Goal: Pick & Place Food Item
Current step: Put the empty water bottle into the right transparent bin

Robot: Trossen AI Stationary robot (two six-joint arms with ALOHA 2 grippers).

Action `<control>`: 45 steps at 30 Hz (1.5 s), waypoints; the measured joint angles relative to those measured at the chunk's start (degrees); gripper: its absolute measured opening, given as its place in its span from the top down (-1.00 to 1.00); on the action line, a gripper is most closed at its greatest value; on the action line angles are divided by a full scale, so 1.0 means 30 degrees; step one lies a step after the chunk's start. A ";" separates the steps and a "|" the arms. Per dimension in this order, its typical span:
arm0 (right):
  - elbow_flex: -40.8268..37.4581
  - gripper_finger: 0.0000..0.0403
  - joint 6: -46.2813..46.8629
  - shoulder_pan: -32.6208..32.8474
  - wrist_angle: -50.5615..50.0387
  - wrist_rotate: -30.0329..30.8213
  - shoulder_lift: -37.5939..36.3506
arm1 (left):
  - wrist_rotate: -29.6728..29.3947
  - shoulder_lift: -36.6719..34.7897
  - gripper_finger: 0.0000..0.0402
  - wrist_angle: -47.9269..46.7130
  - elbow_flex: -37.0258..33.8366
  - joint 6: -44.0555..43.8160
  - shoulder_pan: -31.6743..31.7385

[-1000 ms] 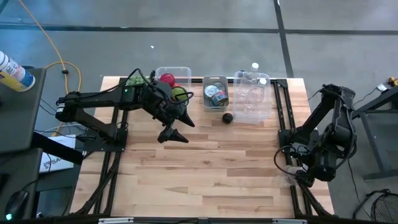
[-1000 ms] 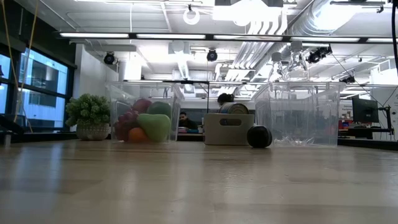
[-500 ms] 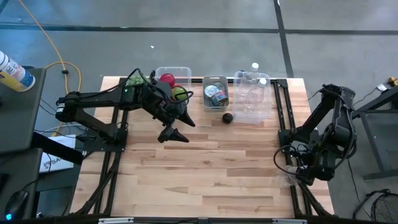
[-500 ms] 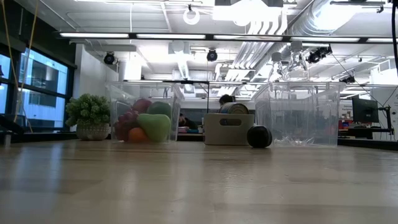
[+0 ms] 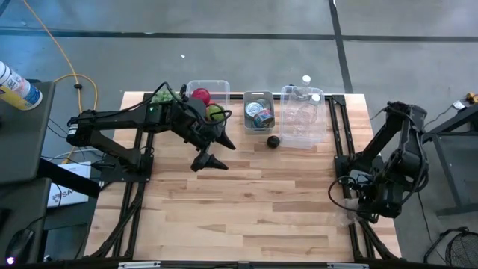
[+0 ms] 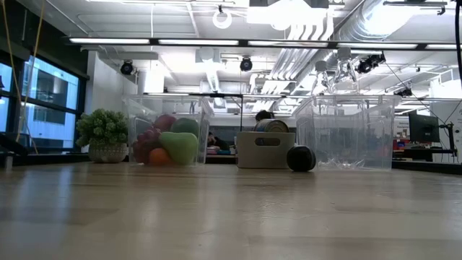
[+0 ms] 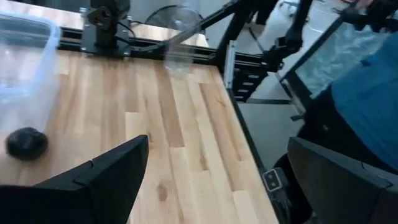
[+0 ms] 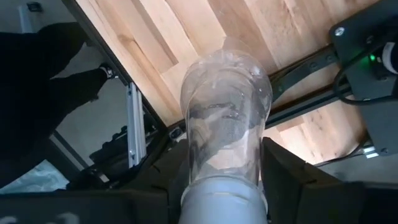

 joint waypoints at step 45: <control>-0.0132 0.32 0.2380 -0.2154 0.1456 0.1981 0.0607 | -0.1302 0.0000 -0.85 -0.0219 0.0000 0.3013 0.0007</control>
